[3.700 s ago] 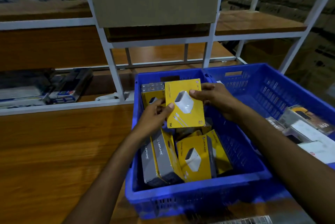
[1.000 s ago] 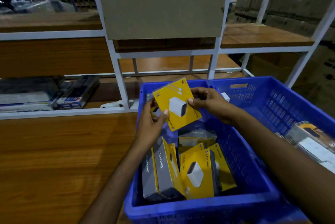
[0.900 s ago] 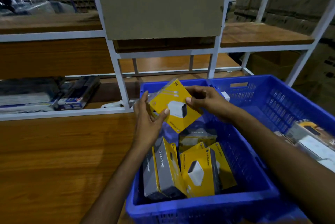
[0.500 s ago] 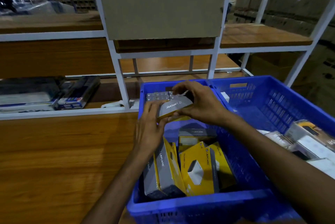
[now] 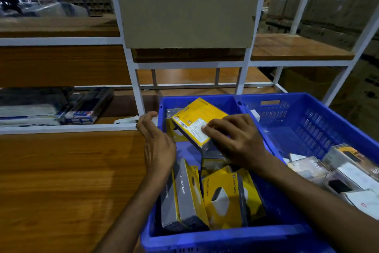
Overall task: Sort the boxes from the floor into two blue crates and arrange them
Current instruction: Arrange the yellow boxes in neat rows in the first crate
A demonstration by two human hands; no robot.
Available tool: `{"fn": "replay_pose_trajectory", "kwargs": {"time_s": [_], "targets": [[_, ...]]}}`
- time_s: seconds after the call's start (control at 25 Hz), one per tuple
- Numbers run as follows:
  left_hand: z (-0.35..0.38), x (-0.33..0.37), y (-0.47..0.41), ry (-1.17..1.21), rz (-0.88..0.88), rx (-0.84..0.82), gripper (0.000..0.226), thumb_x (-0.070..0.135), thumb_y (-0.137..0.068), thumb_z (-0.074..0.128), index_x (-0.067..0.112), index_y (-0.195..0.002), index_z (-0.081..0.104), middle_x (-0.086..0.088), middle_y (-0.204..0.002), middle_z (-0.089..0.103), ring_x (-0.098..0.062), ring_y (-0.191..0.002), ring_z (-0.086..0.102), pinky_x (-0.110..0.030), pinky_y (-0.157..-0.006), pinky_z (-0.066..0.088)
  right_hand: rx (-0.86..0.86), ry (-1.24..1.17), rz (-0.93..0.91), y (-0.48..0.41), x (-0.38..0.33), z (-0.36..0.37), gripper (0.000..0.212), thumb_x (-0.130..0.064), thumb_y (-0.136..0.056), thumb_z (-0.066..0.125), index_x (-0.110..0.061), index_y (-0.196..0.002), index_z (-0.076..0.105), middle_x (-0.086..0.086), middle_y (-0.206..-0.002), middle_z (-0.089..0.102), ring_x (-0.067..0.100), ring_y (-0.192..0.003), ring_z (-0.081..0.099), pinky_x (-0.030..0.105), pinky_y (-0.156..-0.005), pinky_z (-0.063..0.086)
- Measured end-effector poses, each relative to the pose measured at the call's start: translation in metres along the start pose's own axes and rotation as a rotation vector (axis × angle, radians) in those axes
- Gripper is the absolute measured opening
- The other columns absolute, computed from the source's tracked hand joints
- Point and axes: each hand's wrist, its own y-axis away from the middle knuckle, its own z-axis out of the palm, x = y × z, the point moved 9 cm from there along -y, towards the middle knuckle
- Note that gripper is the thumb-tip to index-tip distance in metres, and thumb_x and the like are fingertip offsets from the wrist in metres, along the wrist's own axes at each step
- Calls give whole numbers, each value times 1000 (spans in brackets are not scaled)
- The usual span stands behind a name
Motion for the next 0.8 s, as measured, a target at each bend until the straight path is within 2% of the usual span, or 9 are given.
{"fn": "replay_pose_trajectory", "kwargs": {"time_s": [0.12,0.2,0.28,0.36,0.4,0.48,0.6,0.72,0.8], "targets": [[-1,-4,1,2,-7,18,59,-11,-85,59,14,-134,37,-11,-144,31,-6,-76,51,-23,-47,42,-112,-26,38,-2,3,16,31,-25,-95,66,-15,-123,75,7,-118,73,28,-99,57,40,-77,43],[0,-14,-2,60,-62,12,59,-7,-88,63,16,-134,35,-11,-145,31,-18,-87,61,-17,-51,45,-172,-134,147,-9,14,29,40,-28,-89,71,-12,-127,71,7,-117,73,28,-101,62,41,-78,49],[1,-26,-6,120,-123,19,59,-5,-88,65,18,-133,34,-10,-143,32,-33,-95,64,-15,-55,46,-256,-365,355,-17,27,47,57,-36,-84,80,-14,-134,63,4,-117,72,21,-103,67,40,-81,56],[1,-31,-7,149,-137,31,60,-4,-87,67,21,-131,34,-9,-141,33,-39,-100,63,-16,-61,43,-312,-612,625,-18,41,69,78,-45,-74,90,-23,-141,57,-2,-117,71,8,-104,67,27,-83,59],[2,-31,-8,159,-142,36,60,-3,-86,67,22,-130,34,-8,-140,33,-41,-101,63,-19,-63,44,-317,-687,740,-18,48,78,82,-47,-69,92,-26,-140,56,-5,-115,70,3,-103,66,21,-83,58],[3,-34,-9,176,-156,30,60,-2,-86,68,23,-129,34,-8,-139,34,-42,-103,62,-25,-65,47,-342,-733,904,-23,60,96,75,-45,-65,95,-27,-130,63,-8,-111,71,1,-100,67,19,-83,58],[4,-35,-10,189,-174,28,61,-2,-86,69,23,-130,35,-7,-139,34,-38,-110,60,-31,-69,51,-434,-670,960,-34,73,118,57,-44,-65,94,-20,-112,74,-8,-104,72,0,-92,66,18,-74,55],[3,-35,-8,198,-194,30,61,-2,-88,68,20,-134,34,-7,-143,33,-32,-112,59,-13,-63,46,-488,-678,922,-39,76,136,60,-42,-65,95,-19,-117,74,-6,-111,73,5,-99,67,22,-81,56],[2,-35,-7,222,-220,29,59,-2,-90,66,20,-134,35,-6,-143,34,-32,-103,61,-9,-58,44,-557,-704,850,-33,64,151,68,-36,-65,96,-17,-125,70,-3,-122,72,10,-111,65,21,-91,52]]}}
